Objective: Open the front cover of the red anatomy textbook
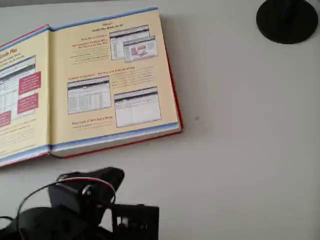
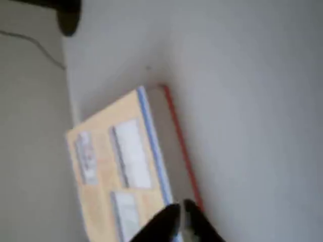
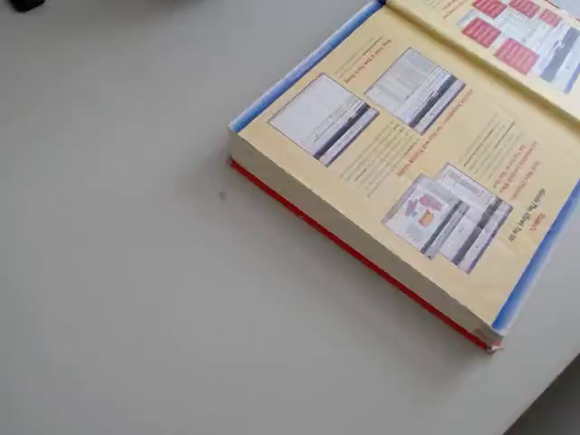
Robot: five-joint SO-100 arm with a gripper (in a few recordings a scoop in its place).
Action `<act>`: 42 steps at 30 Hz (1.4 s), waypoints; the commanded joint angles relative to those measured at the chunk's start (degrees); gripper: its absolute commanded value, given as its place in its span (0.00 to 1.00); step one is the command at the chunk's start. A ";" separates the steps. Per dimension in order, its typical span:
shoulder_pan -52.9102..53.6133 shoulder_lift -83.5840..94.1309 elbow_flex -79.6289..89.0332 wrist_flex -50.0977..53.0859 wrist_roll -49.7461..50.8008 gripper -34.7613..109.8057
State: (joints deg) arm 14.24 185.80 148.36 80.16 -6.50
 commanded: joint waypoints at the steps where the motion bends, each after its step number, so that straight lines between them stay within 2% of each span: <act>1: -0.88 2.46 1.93 0.18 1.14 0.24; 12: -8.35 2.64 5.54 1.14 4.04 0.24; 21: -9.76 2.64 21.62 -4.75 3.87 0.24; 42: -13.80 2.72 21.62 -4.83 9.32 0.24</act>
State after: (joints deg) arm 0.97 188.44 168.75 75.23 2.29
